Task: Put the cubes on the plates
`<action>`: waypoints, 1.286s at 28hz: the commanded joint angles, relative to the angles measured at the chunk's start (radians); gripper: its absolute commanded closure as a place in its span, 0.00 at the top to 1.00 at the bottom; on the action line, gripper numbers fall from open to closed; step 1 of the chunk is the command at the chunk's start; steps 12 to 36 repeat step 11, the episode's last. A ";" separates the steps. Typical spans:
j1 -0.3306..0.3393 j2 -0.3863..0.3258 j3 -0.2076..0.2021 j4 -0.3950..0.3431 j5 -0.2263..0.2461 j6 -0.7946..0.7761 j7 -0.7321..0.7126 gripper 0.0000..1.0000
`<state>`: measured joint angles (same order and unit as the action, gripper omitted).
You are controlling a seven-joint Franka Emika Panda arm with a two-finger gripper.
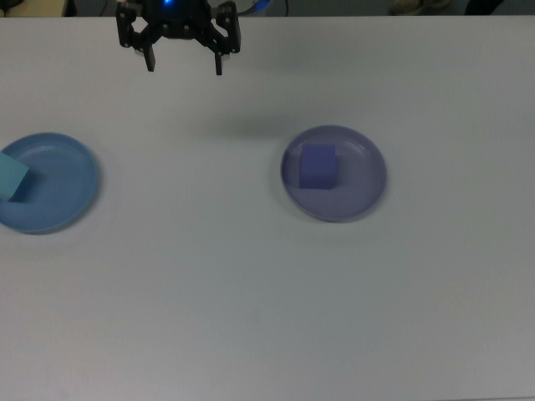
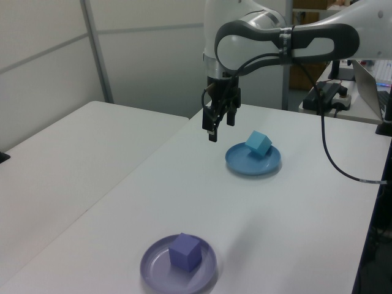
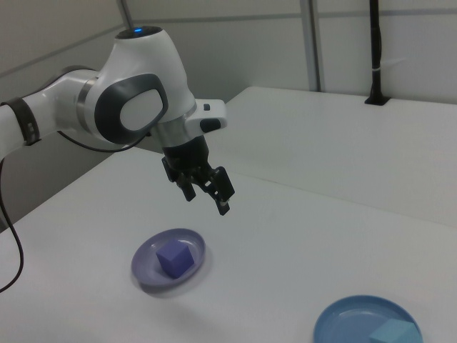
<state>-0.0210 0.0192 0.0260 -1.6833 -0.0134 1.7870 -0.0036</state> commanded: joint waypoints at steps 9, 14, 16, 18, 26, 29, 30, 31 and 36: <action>0.010 0.004 0.002 0.034 0.018 -0.040 -0.012 1.00; 0.010 0.004 0.002 0.034 0.018 -0.041 -0.012 1.00; 0.010 0.004 0.002 0.034 0.018 -0.041 -0.012 1.00; 0.010 0.004 0.002 0.034 0.018 -0.041 -0.012 1.00; 0.010 0.004 0.002 0.034 0.018 -0.041 -0.012 1.00; 0.010 0.004 0.002 0.034 0.018 -0.041 -0.012 1.00; 0.010 0.004 0.002 0.034 0.018 -0.041 -0.012 1.00; 0.010 0.004 0.002 0.034 0.018 -0.041 -0.012 1.00; 0.010 0.004 0.002 0.034 0.018 -0.041 -0.012 1.00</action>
